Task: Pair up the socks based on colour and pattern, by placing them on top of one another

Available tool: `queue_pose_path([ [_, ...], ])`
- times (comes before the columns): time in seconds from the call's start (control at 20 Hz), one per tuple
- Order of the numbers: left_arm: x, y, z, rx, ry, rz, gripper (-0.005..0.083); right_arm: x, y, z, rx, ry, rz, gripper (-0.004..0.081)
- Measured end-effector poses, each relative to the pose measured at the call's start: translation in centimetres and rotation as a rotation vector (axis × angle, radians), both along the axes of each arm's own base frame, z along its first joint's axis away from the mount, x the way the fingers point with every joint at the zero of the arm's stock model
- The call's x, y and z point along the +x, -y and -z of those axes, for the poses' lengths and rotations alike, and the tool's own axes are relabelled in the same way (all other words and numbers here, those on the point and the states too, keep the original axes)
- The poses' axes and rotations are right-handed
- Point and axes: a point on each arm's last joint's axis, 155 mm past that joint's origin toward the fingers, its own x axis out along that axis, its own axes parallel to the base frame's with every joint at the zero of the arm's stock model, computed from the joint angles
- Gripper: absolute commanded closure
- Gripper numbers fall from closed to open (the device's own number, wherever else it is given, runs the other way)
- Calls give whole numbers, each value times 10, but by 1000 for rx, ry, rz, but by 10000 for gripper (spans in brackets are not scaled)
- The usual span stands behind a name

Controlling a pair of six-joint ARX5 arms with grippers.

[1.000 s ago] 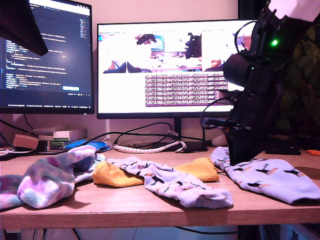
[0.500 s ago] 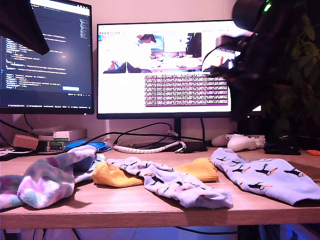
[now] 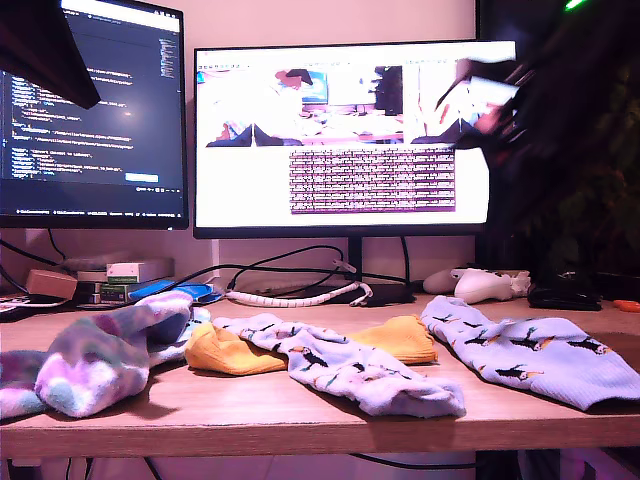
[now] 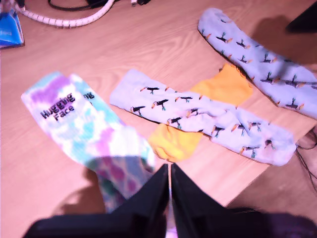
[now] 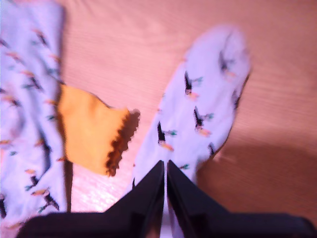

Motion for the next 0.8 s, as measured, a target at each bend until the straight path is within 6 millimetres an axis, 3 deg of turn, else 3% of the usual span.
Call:
queue_pose_path([
  [0.15,1,11,9,-27,36,68,793,-34,-14,-8,-17,83,-225,783],
  [0.35,-18,34,56,-44,9,189,793,-97,-60,2,-106,111,-674,783],
  [0.45,-29,47,64,-44,0,243,793,-122,-78,13,-156,108,-842,766],
  [0.55,-31,57,59,-54,27,273,793,-134,-89,28,-203,87,-928,653],
  [0.65,-31,57,58,-55,31,274,793,-135,-90,50,-277,47,-961,468],
  [0.8,-31,57,58,-57,28,271,793,-139,-91,82,-341,-30,-999,430],
])
